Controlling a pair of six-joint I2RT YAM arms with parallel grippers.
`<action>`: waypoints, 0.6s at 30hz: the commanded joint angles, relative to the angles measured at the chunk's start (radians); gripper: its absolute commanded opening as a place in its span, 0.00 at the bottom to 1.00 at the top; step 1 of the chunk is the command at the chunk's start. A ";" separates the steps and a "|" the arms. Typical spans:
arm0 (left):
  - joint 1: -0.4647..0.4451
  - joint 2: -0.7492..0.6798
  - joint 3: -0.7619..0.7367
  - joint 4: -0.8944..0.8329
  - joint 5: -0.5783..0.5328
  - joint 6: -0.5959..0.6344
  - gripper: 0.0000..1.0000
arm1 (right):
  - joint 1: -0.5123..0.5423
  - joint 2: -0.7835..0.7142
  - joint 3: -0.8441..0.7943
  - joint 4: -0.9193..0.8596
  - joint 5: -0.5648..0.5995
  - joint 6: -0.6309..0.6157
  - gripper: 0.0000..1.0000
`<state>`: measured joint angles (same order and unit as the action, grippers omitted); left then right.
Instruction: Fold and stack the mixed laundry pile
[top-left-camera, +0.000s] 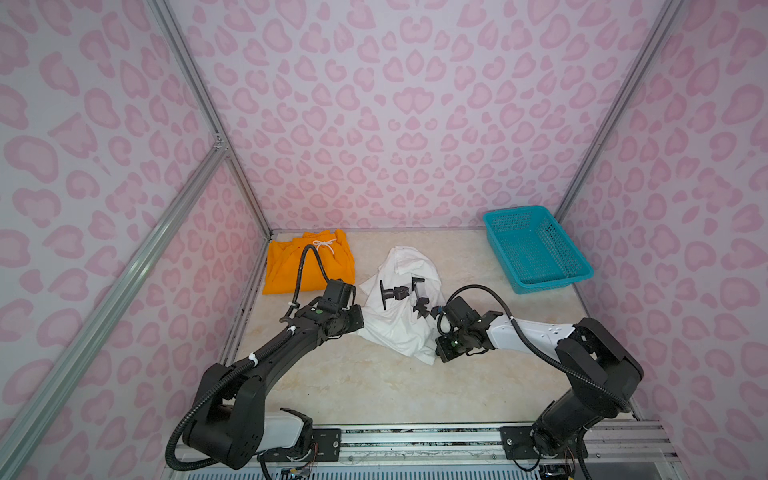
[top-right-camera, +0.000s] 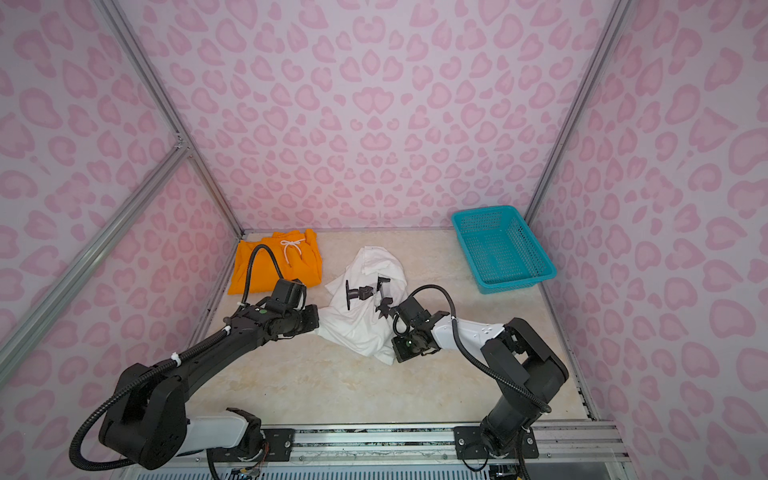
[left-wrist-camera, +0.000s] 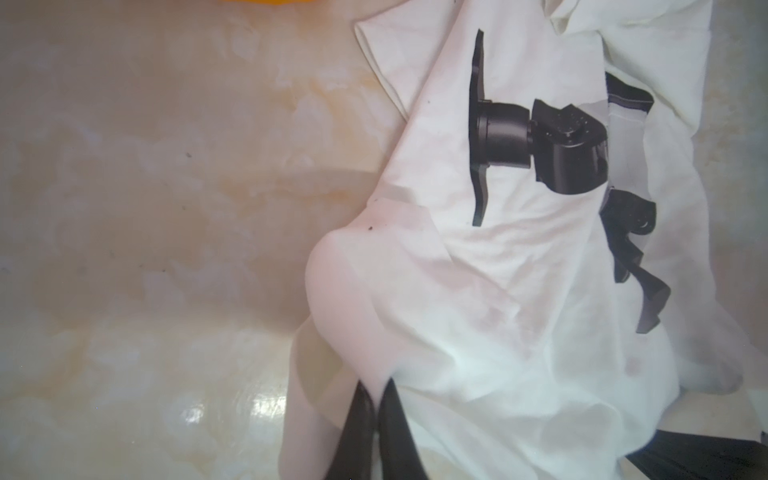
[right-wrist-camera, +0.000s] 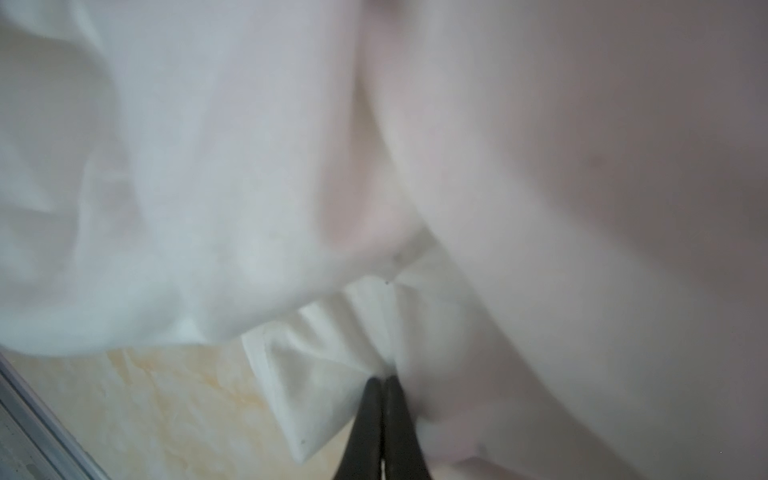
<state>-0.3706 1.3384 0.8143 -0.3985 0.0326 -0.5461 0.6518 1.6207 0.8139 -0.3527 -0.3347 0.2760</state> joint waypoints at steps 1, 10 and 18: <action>0.006 -0.032 0.031 -0.080 -0.008 0.052 0.03 | -0.043 -0.013 -0.009 -0.173 0.099 0.063 0.00; 0.008 -0.123 0.039 -0.206 0.060 0.145 0.03 | -0.080 -0.217 0.122 -0.494 0.437 0.156 0.38; 0.009 -0.143 0.020 -0.199 0.084 0.138 0.03 | -0.108 -0.291 -0.016 -0.431 0.267 0.220 0.52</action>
<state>-0.3637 1.2057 0.8417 -0.5941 0.0887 -0.4164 0.5549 1.3331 0.8440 -0.7780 -0.0204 0.4564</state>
